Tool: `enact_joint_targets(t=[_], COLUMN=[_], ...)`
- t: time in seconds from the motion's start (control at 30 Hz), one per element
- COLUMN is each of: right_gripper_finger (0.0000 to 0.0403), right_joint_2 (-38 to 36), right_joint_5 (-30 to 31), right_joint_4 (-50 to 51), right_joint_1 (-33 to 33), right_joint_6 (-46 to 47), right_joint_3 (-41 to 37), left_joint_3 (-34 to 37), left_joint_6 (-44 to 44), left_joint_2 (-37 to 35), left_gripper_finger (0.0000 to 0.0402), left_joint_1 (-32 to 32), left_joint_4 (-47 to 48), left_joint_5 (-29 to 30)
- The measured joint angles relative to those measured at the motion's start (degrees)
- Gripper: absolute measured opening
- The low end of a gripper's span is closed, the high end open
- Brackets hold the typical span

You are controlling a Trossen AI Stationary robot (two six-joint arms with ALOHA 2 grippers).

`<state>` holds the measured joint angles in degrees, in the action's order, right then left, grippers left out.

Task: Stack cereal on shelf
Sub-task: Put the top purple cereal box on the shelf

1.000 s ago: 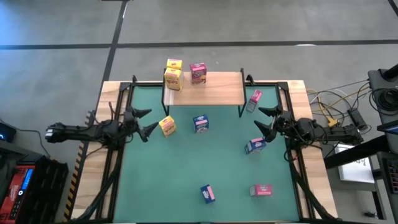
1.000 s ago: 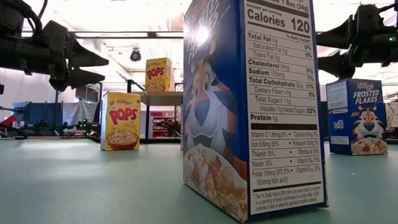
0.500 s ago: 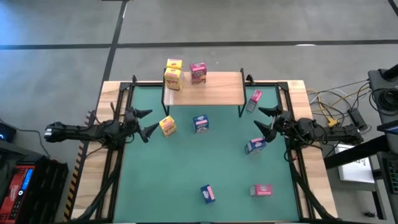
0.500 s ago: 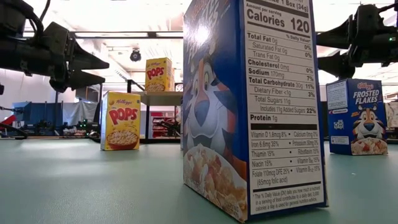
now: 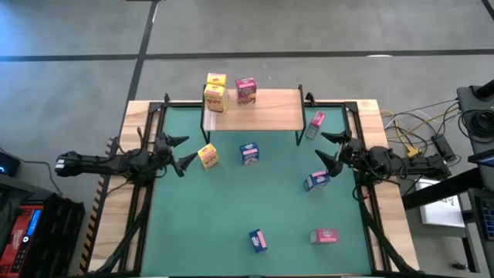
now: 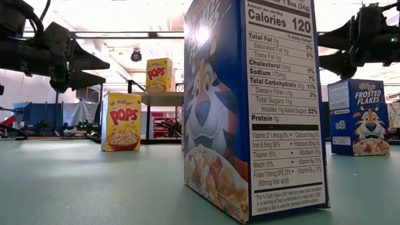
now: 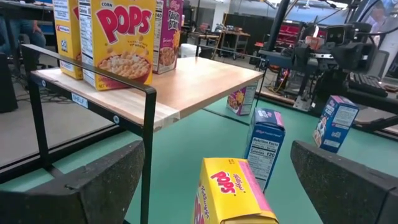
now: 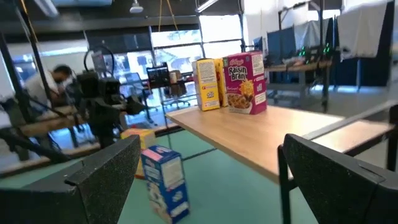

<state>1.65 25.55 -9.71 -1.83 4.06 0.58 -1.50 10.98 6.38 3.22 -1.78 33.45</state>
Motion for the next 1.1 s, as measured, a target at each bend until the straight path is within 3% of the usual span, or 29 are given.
enact_joint_targets(t=[0.3,0.4,0.57,0.67,0.87,1.1], right_gripper_finger=[0.0384,0.0384,0.0384,0.0384,0.0384,0.0384], right_joint_2=[0.0,0.0,1.4,3.4,9.1,18.4], right_joint_5=[-0.3,2.8,14.6,15.5,20.4,24.2], right_joint_4=[-5.2,-6.0,4.4,15.8,37.9,44.3], right_joint_1=[0.0,0.0,0.0,0.1,0.1,0.4], right_joint_6=[-2.1,-2.8,-0.5,1.6,14.7,22.4], right_joint_3=[0.0,0.5,7.6,13.9,26.6,35.6], left_joint_3=[0.0,0.0,0.0,0.0,0.0,0.0], left_joint_6=[0.0,0.0,0.0,0.0,0.0,0.0], left_joint_2=[0.0,0.0,0.0,0.0,0.0,0.0], left_gripper_finger=[0.0387,0.0387,0.0387,0.0387,0.0387,0.0387], left_joint_1=[0.0,0.0,0.0,0.0,0.0,0.0], left_joint_4=[0.0,0.0,0.0,0.0,0.0,0.0], left_joint_5=[0.0,0.0,0.0,0.0,0.0,0.0])
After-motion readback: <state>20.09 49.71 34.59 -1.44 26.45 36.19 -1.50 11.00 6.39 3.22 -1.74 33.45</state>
